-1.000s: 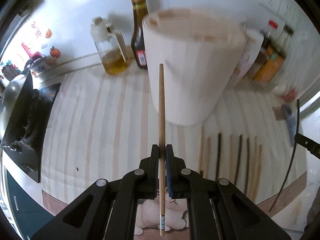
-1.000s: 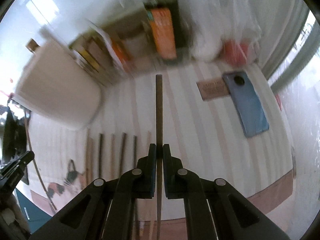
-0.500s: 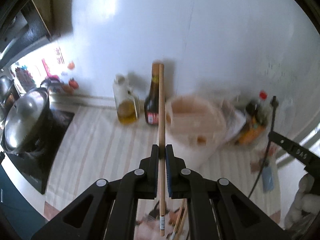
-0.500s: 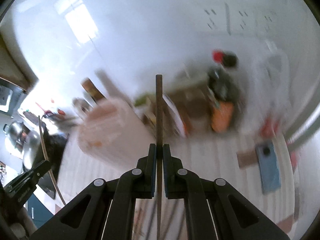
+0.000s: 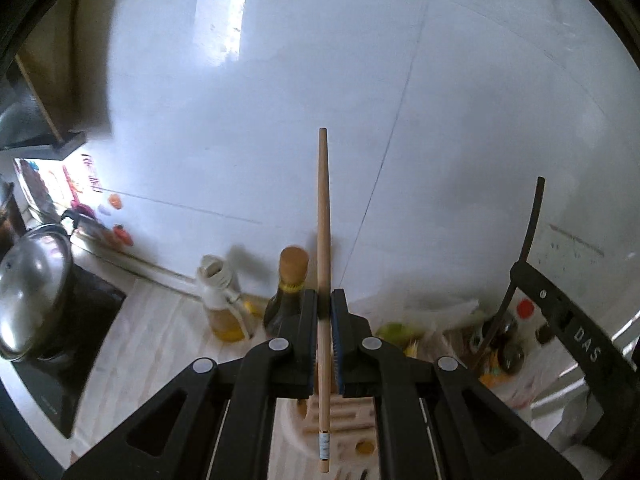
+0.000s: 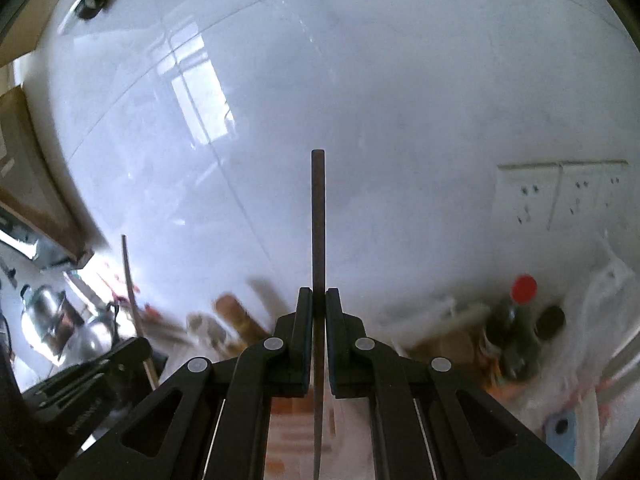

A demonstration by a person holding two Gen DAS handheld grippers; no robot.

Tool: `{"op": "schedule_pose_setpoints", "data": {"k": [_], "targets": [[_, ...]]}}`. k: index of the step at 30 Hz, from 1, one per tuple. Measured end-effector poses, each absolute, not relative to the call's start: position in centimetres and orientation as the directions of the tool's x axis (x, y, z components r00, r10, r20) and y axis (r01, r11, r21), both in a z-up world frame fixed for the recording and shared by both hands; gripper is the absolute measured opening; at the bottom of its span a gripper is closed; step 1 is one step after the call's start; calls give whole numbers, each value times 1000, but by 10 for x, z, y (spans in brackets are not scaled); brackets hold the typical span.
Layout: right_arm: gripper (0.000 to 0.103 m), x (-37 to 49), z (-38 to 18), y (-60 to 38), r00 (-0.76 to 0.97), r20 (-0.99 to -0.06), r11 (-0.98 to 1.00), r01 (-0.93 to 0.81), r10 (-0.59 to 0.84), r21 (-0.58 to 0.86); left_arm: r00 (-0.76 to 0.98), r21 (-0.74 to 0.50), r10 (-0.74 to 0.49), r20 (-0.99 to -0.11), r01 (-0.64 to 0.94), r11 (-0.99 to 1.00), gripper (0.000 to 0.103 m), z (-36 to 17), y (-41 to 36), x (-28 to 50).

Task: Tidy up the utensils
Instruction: 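Lift both held chopsticks and carry them up over the cream holder, then lower the chopsticks into the holder slots and open both tools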

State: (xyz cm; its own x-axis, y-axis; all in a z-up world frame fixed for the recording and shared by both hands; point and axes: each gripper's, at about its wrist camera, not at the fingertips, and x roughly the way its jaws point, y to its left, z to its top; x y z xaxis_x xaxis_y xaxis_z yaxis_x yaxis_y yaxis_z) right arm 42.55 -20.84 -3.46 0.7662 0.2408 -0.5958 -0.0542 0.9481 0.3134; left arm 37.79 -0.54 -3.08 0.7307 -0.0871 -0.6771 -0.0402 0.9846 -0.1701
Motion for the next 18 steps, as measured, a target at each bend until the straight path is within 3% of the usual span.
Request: {"op": "schedule_pose_setpoints", "data": {"k": [10,18], "targets": [[6,458,-51,-200,825,-514,930,-37,235,366,736,-238,-128,-665,-46,970,4,-58,0,430],[6,460,-67,-191,833,-493,934,-75,252,350,745,-202,-130,-655,-6,979,4,-76,-15,436]]}}
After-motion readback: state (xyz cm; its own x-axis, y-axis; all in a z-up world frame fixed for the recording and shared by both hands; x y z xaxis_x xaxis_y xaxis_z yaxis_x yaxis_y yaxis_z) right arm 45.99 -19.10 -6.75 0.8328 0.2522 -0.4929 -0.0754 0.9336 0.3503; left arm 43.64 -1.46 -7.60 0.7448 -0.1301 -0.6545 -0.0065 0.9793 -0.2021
